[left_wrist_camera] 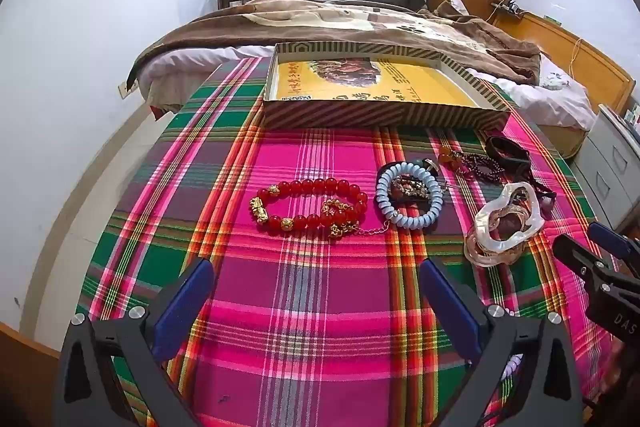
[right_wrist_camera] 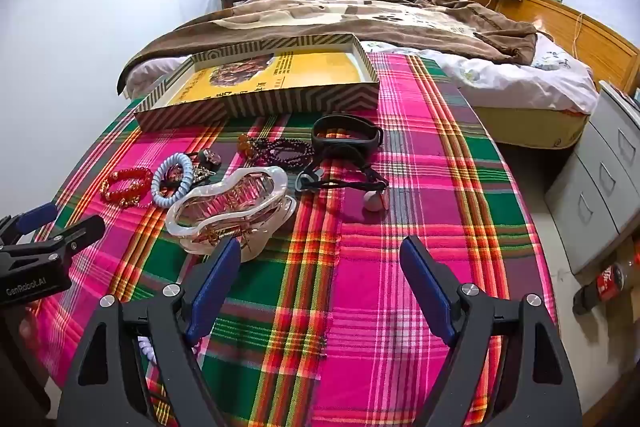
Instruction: Organize jewelry
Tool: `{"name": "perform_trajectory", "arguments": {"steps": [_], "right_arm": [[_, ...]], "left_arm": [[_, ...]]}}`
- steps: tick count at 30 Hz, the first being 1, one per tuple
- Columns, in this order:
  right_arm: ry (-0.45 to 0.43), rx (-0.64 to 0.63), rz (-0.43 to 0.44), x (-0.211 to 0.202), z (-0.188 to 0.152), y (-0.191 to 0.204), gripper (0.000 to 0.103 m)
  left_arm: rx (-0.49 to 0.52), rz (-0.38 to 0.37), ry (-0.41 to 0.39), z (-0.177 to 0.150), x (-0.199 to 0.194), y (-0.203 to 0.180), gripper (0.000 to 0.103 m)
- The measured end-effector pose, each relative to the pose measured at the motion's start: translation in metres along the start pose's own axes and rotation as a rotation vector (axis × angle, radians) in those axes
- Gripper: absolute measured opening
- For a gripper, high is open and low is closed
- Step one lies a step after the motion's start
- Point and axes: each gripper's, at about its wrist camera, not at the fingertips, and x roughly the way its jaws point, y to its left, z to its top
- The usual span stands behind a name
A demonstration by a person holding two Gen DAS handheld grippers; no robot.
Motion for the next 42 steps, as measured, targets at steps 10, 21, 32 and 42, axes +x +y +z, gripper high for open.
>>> {"name": "perform_trajectory", "arguments": {"steps": [10,21,32,42], "right_arm": [[-0.008,0.006,-0.014,-0.001,0.002,-0.001,0.082],[-0.01,0.01,-0.017,-0.006,-0.001,0.0,0.082],[-0.01,0.007,-0.018,-0.006,-0.001,0.001,0.082],[-0.01,0.01,-0.021,-0.007,-0.002,0.0,0.082]], "left_arm": [[-0.006,-0.003,0.011,-0.004,0.0,0.002,0.103],[-0.01,0.01,0.008,-0.005,-0.007,0.004,0.103],[-0.013,0.006,0.014,-0.005,-0.009,0.002,0.103],[-0.013,0.006,0.015,-0.006,-0.01,0.001,0.103]]}}
